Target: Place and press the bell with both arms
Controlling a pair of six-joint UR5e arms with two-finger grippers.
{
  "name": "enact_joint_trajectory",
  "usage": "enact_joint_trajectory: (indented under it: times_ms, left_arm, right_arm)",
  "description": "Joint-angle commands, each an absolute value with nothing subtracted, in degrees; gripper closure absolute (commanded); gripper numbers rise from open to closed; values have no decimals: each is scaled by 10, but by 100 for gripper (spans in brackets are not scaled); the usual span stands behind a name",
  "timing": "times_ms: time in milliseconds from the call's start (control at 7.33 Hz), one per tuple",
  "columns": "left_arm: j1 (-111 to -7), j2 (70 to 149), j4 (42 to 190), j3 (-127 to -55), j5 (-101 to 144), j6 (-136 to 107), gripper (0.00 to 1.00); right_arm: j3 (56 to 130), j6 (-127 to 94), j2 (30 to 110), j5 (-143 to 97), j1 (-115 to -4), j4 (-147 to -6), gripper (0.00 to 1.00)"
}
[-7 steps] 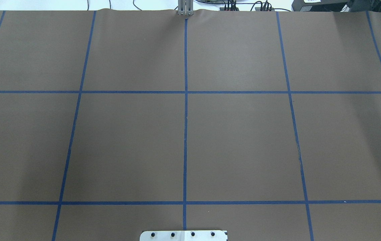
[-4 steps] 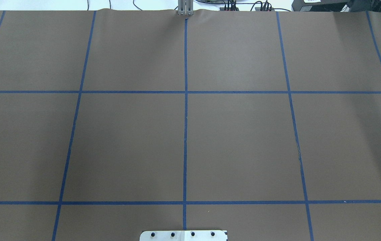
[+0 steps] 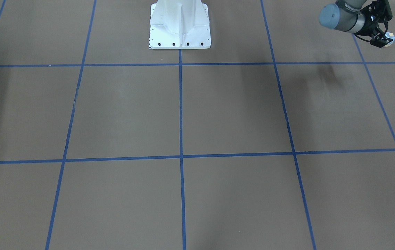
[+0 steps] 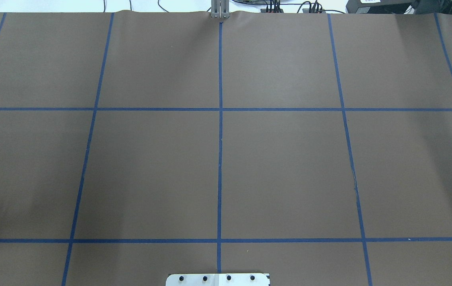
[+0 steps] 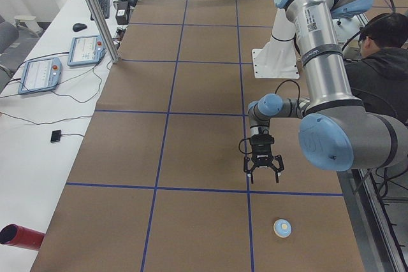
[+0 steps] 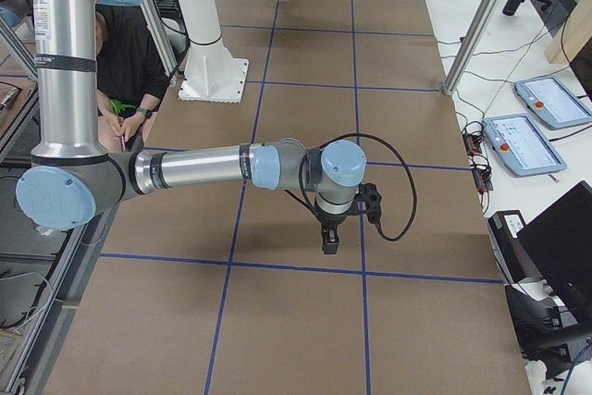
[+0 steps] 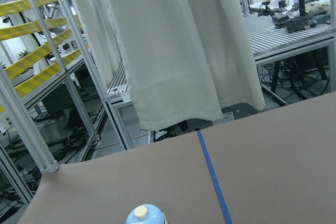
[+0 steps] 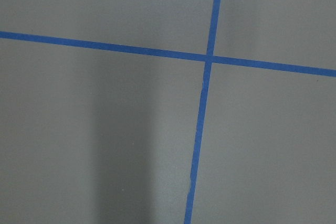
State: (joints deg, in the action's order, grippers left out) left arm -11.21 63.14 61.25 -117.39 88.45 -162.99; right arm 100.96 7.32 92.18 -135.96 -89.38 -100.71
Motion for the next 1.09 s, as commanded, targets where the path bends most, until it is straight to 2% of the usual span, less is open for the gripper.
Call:
enact_joint_trajectory:
  times_ms: [0, 545, 955]
  left_arm:
    - [-72, 630, 697, -1086, 889, -1694, 0]
    - [32, 627, 732, -1071, 963, -1768, 0]
    - [37, 601, 808, -1024, 962, -1775, 0]
  right_arm:
    - [1009, 74, 921, -1359, -894, -1007, 0]
    - [1007, 74, 922, -1358, -894, -995, 0]
    - [1010, 74, 922, -1358, -894, -994, 0]
